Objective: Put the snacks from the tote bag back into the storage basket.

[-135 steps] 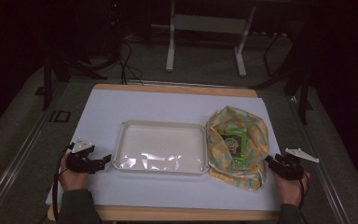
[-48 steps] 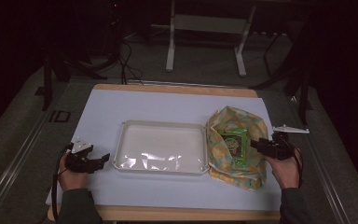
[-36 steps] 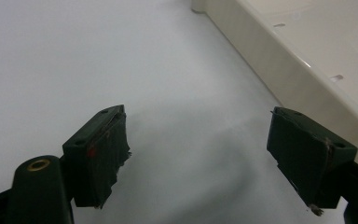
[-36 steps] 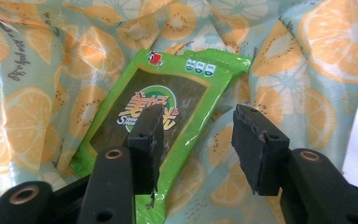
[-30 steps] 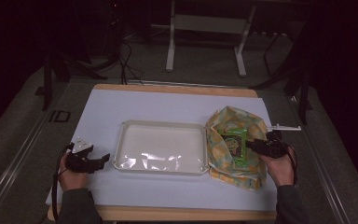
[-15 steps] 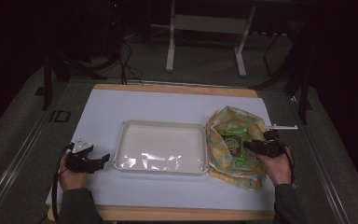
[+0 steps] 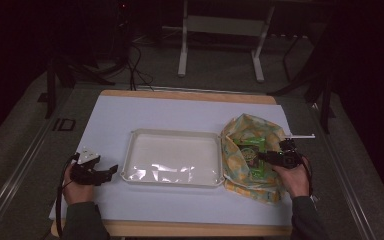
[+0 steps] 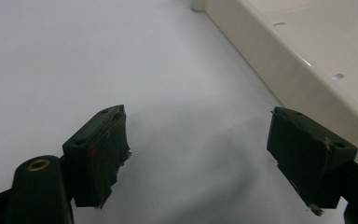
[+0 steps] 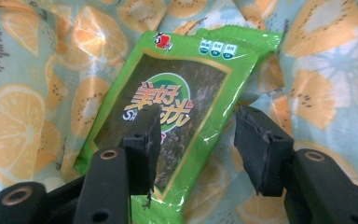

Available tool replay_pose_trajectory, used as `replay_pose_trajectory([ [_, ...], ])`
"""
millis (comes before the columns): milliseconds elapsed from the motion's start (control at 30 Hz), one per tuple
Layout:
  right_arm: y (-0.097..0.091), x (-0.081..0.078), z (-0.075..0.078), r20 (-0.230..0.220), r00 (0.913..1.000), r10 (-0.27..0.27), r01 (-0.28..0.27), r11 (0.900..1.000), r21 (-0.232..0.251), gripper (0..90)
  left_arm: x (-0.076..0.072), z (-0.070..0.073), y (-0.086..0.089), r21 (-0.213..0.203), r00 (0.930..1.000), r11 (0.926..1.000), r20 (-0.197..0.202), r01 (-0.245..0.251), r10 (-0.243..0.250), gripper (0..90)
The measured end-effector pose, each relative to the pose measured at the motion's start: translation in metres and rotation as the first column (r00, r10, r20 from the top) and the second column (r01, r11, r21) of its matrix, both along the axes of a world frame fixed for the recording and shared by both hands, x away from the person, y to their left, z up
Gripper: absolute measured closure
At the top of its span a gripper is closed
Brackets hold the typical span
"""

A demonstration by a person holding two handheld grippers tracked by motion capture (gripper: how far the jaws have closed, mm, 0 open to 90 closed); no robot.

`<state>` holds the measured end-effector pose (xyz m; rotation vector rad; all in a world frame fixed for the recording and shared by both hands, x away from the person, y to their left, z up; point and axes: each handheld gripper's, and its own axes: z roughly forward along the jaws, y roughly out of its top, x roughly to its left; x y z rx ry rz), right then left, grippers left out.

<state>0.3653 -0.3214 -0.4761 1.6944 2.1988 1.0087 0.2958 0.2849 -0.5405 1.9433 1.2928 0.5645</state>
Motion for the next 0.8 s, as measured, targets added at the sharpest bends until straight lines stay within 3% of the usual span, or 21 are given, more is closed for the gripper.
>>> replay_pose_trajectory([
  [800,0.004,0.01,-0.021,-0.065,0.9978,-0.005,0.006,0.9999,0.015,47.8,0.0,0.0,0.0,-0.003,1.0,1.0,0.0,0.001,-0.001,20.6],
])
